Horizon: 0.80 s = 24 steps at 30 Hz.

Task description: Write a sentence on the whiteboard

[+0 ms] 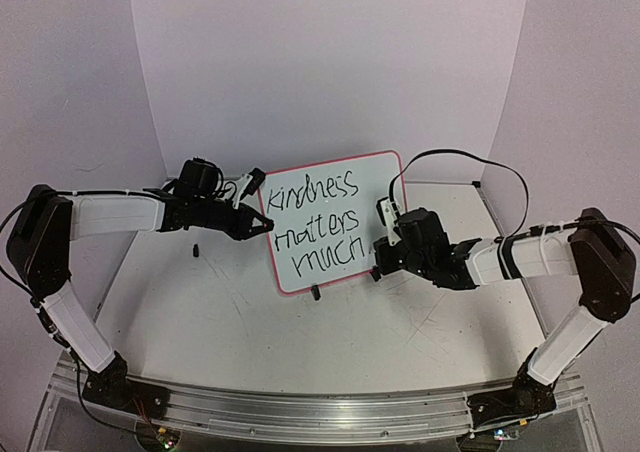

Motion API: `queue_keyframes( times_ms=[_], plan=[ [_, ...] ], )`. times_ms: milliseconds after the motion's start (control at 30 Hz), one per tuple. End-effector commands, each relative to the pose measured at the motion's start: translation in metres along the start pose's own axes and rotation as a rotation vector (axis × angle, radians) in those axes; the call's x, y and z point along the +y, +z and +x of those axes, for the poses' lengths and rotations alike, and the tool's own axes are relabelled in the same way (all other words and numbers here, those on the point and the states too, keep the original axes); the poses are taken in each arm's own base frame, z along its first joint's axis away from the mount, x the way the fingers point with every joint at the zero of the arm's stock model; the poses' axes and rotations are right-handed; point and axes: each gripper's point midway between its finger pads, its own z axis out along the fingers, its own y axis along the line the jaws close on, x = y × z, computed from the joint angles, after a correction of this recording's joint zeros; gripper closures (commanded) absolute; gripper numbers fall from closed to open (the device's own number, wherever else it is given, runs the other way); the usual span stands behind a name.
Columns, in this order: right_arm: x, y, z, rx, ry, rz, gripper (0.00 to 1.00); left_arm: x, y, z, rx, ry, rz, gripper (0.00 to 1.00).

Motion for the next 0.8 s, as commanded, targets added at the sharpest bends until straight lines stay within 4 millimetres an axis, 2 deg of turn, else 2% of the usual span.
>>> queue_keyframes(
  times_ms=[0,200,333,367,533,767],
  plan=[
    [-0.004,0.008,-0.015,-0.039,0.008,0.038,1.00,0.054,-0.003,0.016,0.069,0.068,-0.262,1.00],
    [-0.002,0.008,-0.022,-0.060,0.010,0.034,1.00,0.054,-0.003,0.016,0.069,0.067,-0.261,1.00],
    [0.000,-0.021,-0.040,-0.094,0.055,-0.015,1.00,0.054,-0.004,0.015,0.067,0.066,-0.263,1.00],
    [-0.002,-0.029,-0.043,-0.096,0.069,-0.017,1.00,0.053,-0.004,0.014,0.065,0.068,-0.265,0.98],
    [-0.006,-0.067,-0.057,-0.152,0.098,-0.053,1.00,0.052,-0.013,0.003,0.036,0.073,-0.284,0.75],
    [-0.014,-0.087,-0.072,-0.209,0.077,-0.038,1.00,0.031,-0.048,-0.040,-0.090,0.099,-0.287,0.55]
  ],
)
